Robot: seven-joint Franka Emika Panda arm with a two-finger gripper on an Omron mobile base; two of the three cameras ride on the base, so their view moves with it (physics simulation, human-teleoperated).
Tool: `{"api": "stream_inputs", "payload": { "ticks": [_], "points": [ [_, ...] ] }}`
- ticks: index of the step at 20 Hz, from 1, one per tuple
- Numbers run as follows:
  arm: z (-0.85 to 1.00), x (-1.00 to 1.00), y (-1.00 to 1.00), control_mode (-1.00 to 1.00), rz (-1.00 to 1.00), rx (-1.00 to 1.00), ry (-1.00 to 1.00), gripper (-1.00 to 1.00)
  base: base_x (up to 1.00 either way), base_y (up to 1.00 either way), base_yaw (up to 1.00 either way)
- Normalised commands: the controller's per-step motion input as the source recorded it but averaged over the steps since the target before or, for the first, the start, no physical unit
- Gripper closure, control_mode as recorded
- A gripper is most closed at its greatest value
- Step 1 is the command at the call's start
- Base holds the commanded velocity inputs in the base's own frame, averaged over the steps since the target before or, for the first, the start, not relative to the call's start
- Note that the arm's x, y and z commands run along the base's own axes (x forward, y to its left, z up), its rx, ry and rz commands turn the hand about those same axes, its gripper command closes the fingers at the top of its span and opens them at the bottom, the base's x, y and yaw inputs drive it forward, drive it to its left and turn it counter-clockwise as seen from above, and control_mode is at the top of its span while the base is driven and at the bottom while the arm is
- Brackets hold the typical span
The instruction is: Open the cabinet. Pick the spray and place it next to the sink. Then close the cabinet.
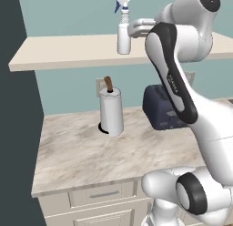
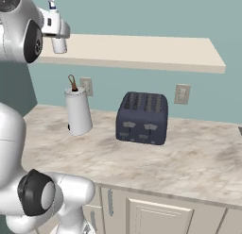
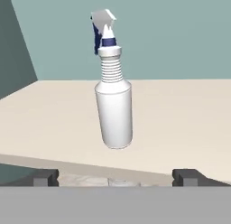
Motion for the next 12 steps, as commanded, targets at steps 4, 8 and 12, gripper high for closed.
{"api": "stream_inputs", "payload": {
  "ticks": [4, 8, 12],
  "points": [
    [-0.11, 0.11, 0.00, -1.00, 0.00, 0.00, 0.00, -1.00, 0.00, 0.00, 0.00],
    [-0.15, 0.15, 0.00, -1.00, 0.00, 0.00, -0.02, -1.00, 0.00, 0.00, 0.00],
    [-0.09, 0.23, 0.01, -1.00, 0.00, 0.00, -0.01, -1.00, 0.00, 0.00, 0.00]
  ]
}}
